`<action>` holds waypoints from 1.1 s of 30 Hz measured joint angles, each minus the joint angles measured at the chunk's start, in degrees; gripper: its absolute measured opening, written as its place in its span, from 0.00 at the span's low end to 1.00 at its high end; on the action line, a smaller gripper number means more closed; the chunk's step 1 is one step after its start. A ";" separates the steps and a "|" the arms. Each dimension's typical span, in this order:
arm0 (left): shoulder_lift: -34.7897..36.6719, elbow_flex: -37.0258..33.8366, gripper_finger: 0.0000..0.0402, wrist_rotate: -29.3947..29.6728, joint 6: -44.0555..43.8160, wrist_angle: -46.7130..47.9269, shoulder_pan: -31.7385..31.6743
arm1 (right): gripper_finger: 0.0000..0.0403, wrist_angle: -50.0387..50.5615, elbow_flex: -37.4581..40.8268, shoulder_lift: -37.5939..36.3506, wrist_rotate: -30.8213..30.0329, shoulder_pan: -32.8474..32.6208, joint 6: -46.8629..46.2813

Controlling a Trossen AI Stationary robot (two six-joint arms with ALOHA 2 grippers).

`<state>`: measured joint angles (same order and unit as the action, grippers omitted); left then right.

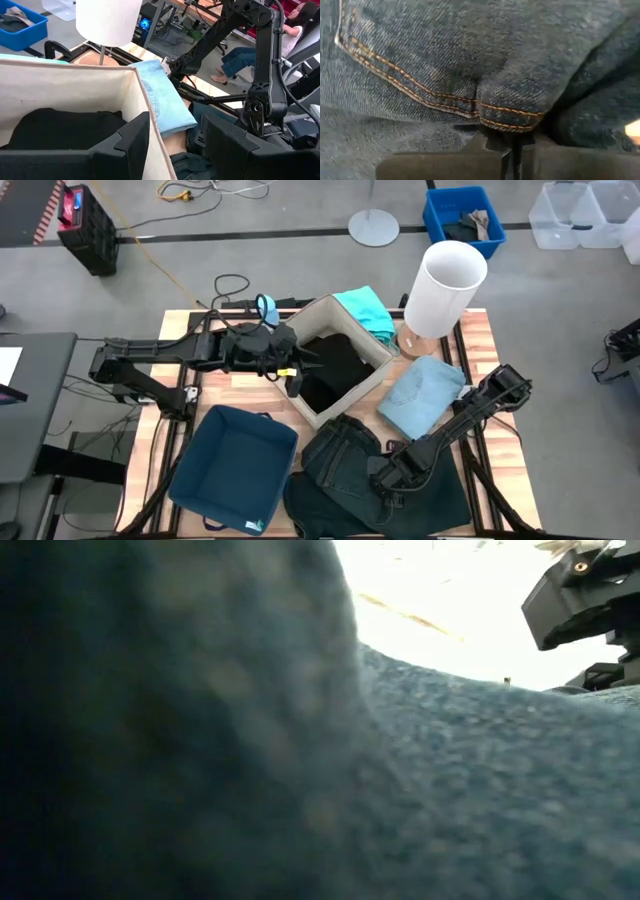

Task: Sort clothes
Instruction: Put the blue pants into the white laundry organizer

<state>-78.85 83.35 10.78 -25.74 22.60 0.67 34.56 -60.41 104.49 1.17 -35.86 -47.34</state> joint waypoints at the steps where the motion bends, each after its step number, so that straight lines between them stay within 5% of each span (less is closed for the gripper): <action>1: 0.00 0.00 0.43 -0.04 0.00 -0.01 0.00 | 0.01 0.25 0.09 -0.76 -0.04 -0.02 -1.27; 15: 0.00 0.00 0.43 -1.61 0.77 -0.01 0.00 | 0.00 17.33 -6.20 -20.23 -8.54 -2.40 -6.60; 33: 0.00 0.00 0.43 -2.66 1.14 -0.03 0.01 | 0.00 21.86 -16.63 -36.16 -19.15 -2.25 3.48</action>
<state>-78.85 83.35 8.12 -24.59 22.57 0.67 56.42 -77.04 68.33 -17.98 -38.11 -43.86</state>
